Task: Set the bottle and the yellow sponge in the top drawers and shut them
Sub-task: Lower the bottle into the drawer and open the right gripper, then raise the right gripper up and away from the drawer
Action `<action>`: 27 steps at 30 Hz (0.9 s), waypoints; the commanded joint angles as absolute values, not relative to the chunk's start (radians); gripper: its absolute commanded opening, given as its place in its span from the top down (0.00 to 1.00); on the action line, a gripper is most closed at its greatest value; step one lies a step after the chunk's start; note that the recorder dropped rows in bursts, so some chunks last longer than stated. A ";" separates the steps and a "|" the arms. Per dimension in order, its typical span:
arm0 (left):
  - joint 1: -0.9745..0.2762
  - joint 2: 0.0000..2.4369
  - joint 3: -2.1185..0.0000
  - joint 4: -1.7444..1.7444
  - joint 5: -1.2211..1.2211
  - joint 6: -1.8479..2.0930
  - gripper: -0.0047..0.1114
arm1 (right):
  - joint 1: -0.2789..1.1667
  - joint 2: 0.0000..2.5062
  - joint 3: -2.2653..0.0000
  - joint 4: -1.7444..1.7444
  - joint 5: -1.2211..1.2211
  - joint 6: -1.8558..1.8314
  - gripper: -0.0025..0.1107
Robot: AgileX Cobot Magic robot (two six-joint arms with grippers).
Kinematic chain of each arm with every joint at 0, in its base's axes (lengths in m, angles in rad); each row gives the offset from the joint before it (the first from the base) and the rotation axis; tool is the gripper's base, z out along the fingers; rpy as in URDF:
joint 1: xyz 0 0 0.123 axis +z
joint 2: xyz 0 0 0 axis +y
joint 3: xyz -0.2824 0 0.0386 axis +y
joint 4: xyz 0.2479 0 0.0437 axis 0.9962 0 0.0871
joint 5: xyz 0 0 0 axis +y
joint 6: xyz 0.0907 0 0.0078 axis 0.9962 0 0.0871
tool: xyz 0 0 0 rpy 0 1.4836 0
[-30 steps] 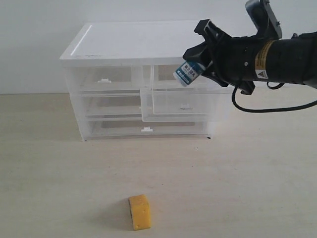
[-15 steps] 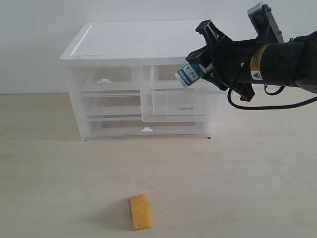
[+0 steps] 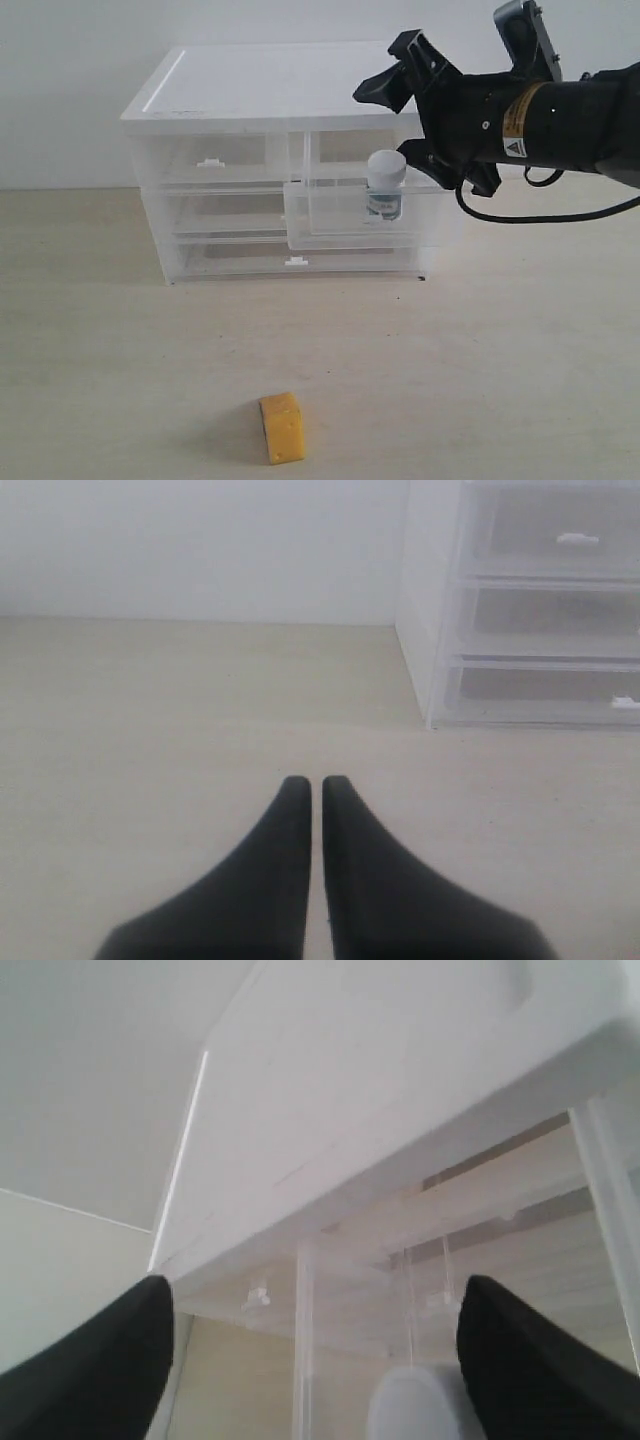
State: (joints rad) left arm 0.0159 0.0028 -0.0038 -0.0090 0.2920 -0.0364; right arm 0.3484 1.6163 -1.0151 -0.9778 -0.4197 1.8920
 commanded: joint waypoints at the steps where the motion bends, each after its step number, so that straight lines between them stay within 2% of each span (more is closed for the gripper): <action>1: 0.019 0.000 0.000 -0.019 0.283 -0.033 0.92 | 0.346 1.586 -1.020 -0.981 -0.450 1.784 0.35; 11: 0.019 0.000 0.000 -0.019 0.283 -0.033 0.92 | 0.346 1.411 -1.029 -1.025 -0.189 1.407 0.36; 14: 0.019 0.000 0.000 -0.019 0.283 -0.033 0.92 | 0.348 1.398 -1.029 -1.113 -0.186 1.347 0.47; 16: 0.019 0.000 0.000 -0.019 0.283 -0.033 0.92 | 0.348 1.398 -1.029 -1.192 -0.186 1.347 0.63; 19: 0.019 0.000 0.000 -0.019 0.283 -0.033 0.92 | 0.348 1.398 -1.029 -1.338 -0.182 1.347 0.93; 20: 0.019 0.000 0.000 -0.019 0.283 -0.033 0.92 | 0.348 1.398 -1.029 -1.378 -0.181 1.347 0.98; 27: 0.019 0.000 0.000 -0.019 0.283 -0.033 0.92 | 0.348 1.398 -1.029 -1.597 -0.086 1.347 0.98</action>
State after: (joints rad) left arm 0.0159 0.0028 -0.0038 -0.0090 0.2920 -0.0364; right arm 0.3484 1.4059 -1.0236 -1.5204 -0.1369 1.3559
